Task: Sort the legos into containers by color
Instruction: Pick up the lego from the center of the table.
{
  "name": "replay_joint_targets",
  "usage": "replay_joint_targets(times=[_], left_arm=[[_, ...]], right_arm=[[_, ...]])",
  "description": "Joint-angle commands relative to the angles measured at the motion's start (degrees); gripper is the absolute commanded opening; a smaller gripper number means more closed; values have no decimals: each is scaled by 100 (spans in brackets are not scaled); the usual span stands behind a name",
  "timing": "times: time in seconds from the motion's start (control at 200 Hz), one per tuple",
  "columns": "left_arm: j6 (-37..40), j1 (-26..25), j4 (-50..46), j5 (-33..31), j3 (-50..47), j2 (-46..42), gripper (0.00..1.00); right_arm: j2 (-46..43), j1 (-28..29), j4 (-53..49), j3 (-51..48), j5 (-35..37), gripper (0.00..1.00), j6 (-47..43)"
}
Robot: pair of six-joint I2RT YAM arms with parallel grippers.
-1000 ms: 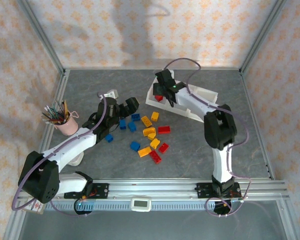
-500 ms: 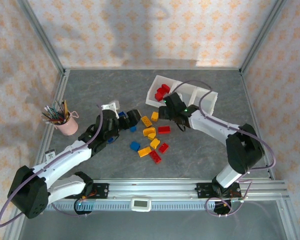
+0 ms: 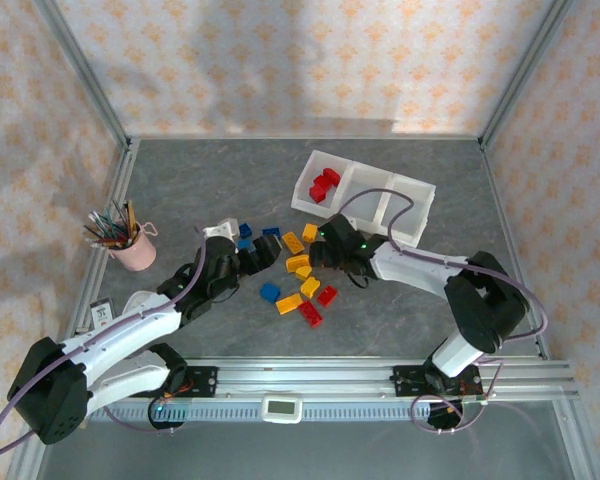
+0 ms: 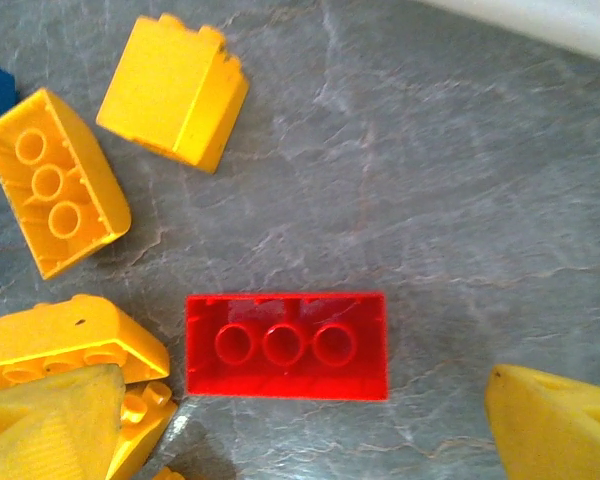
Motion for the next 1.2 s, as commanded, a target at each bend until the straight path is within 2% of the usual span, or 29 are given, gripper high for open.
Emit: replay_joint_targets(times=[0.0, 0.41, 0.761, 1.021, 1.196], left_arm=[[-93, -35, 62, -176, -80, -88, 99], [-45, -35, 81, -181, -39, 19, 99], [-21, -32, 112, -172, -21, 71, 99], [38, -34, 129, -161, 75, 115, 99], [215, -1, 147, -353, 254, 124, 99]], right_arm=[[215, 87, 146, 61, 95, 92, 94], [848, 92, 236, 312, 302, 83, 9], [828, 92, 196, 313, 433, 60, -138], [390, 50, -13, 439, 504, 59, -190], [307, -139, -114, 872, 618, 59, -361]])
